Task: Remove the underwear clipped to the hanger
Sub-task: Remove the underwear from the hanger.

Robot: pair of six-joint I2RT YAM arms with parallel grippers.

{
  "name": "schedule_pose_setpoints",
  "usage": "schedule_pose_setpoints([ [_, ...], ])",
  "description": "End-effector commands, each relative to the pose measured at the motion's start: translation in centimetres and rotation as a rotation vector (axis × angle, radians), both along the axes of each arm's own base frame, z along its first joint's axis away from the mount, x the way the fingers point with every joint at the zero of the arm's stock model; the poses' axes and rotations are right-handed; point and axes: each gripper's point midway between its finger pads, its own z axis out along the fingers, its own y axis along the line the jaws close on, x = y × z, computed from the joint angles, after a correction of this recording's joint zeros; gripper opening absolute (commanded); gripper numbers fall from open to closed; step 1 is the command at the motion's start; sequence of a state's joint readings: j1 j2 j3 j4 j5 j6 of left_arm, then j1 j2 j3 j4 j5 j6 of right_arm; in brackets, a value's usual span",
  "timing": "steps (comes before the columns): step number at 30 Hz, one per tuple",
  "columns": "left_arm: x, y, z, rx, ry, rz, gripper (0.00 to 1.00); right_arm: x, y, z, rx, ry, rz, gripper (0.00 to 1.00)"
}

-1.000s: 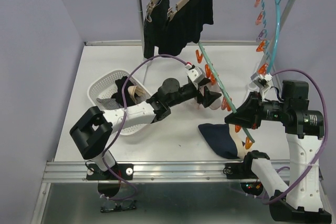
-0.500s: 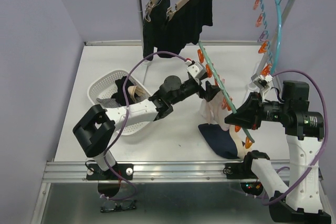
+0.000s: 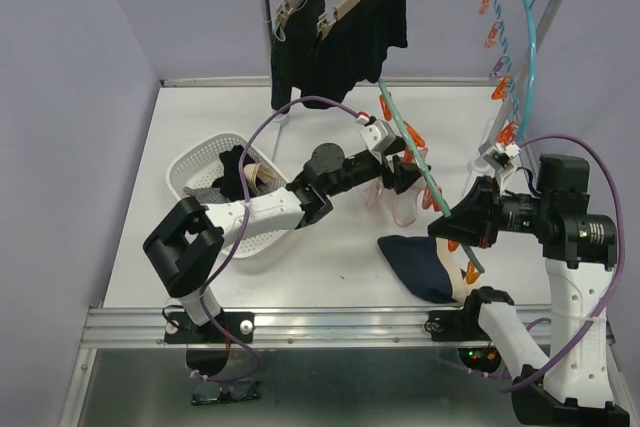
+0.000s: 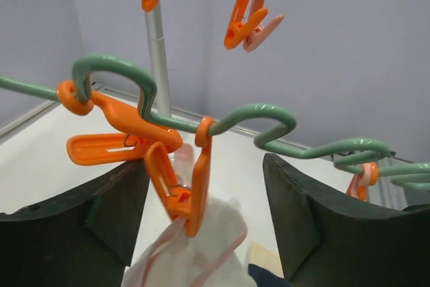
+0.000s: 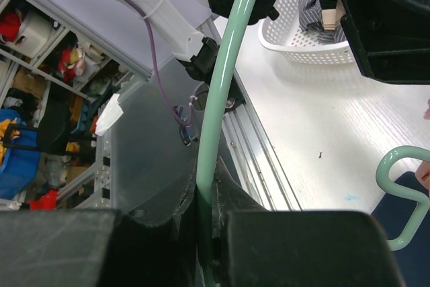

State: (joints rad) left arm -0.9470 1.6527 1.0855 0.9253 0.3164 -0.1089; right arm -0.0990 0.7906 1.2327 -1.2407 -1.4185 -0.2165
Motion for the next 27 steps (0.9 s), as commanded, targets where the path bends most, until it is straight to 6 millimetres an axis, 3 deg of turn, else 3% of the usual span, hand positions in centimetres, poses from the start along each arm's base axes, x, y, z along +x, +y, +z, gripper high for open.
schedule_pose_setpoints([
  [1,-0.5,0.3,5.6,-0.125,-0.108,-0.029,0.74,0.1,0.1,0.8,0.023,-0.103,0.03,0.01],
  [6,-0.5,0.1,6.0,-0.132,-0.104,-0.05,0.44,0.0,0.1,0.9,0.024,-0.105,0.031,0.01],
  [7,-0.5,0.1,6.0,-0.135,-0.102,-0.051,0.35,0.0,0.1,0.9,0.024,-0.106,0.031,0.0],
  [8,-0.6,0.1,6.0,-0.134,-0.101,-0.054,0.2,0.0,0.1,0.9,0.024,-0.106,0.031,0.0],
  [11,-0.7,0.1,5.9,-0.13,-0.098,-0.06,0.0,0.0,0.1,0.9,0.024,-0.106,0.031,0.0],
  [15,-0.9,0.4,5.8,-0.126,-0.1,-0.061,0.0,0.0,0.1,0.9,0.021,-0.109,0.029,0.0],
  [16,-0.9,0.5,5.7,-0.124,-0.102,-0.06,0.02,0.0,0.1,0.9,0.021,-0.109,0.029,0.01],
  [17,-0.9,0.6,5.6,-0.12,-0.097,-0.054,0.22,0.1,0.0,1.0,0.018,-0.109,0.024,0.01],
  [19,-0.9,1.0,5.1,-0.108,-0.093,-0.04,0.44,0.2,0.0,1.1,0.011,-0.116,0.019,0.01],
  [20,-0.9,1.3,5.5,-0.109,-0.096,-0.03,0.62,0.5,-0.1,1.0,0.002,-0.115,0.009,0.01],
  [23,-1.2,2.1,4.2,-0.07,-0.097,-0.011,0.81,1.2,-0.2,1.3,-0.012,-0.117,-0.006,0.01],
  [24,-1.3,2.7,4.8,-0.075,-0.107,0.001,0.82,1.3,-0.2,1.4,-0.017,-0.121,-0.012,0.0],
  [25,-1.4,3.1,3.5,-0.045,-0.094,0.009,0.83,1.5,-0.3,1.5,-0.021,-0.125,-0.013,0.01],
  [27,-1.6,4.1,3.7,-0.035,-0.109,0.033,0.84,1.8,-0.3,1.8,-0.019,-0.127,-0.011,0.0],
])
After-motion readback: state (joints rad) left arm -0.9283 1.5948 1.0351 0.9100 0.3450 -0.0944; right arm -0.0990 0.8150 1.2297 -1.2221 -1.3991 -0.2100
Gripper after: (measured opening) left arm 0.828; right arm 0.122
